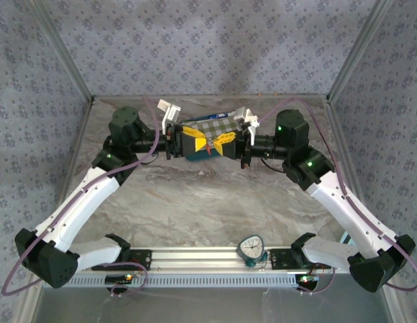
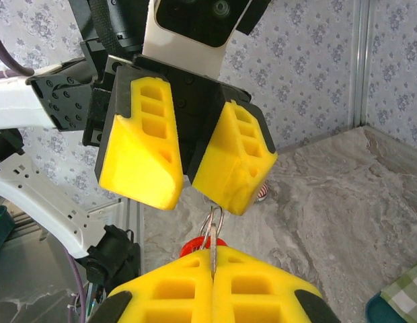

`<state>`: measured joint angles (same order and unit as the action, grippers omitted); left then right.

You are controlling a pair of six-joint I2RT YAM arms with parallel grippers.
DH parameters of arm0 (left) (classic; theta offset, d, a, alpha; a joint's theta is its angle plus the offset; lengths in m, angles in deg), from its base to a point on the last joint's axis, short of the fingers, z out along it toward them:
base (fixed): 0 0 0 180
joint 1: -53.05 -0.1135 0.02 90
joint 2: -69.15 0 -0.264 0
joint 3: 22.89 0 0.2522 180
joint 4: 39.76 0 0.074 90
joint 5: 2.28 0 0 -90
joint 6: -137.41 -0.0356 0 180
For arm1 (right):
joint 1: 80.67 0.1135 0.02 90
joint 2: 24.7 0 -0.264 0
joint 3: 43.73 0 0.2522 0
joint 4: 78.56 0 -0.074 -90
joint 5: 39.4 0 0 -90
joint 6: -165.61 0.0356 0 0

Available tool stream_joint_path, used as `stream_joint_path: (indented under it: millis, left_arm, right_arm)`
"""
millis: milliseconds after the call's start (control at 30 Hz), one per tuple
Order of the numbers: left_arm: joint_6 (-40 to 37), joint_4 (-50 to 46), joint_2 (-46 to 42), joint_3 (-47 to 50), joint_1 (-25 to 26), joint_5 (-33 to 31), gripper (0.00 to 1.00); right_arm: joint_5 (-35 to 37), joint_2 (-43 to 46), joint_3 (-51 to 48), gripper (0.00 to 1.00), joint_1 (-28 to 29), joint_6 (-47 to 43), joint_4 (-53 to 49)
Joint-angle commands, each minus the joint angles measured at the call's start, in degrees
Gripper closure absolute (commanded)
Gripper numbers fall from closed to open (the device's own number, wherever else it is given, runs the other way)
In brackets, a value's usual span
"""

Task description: Remove the keys from the keyring

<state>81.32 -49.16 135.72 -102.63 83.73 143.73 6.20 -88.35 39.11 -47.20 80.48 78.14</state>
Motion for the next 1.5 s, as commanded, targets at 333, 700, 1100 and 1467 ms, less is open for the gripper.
stream_joint_path:
  millis: [333, 700, 1100, 1467]
  left_arm:
    - [-1.83, -0.58, 0.39, -2.40, 0.61, 1.36, 0.74]
    - [-2.27, -0.84, -0.07, -2.32, 0.59, 1.39, 1.00]
    - [3.25, 4.98, -2.36, 1.46, -1.27, -5.15, 1.00]
    - [2.83, 4.71, -4.41, 3.86, -2.86, -5.56, 0.79]
  right_arm:
    - [-1.34, -0.36, 2.55, 1.00, 0.02, -0.64, -0.90]
    - [-0.87, -0.57, 2.89, 1.00, 0.00, -0.63, -0.85]
    - [0.98, 1.86, -0.26, 1.00, 0.51, -0.73, 3.19]
    - [0.60, 1.20, -1.23, 1.00, 0.49, -0.95, 2.50]
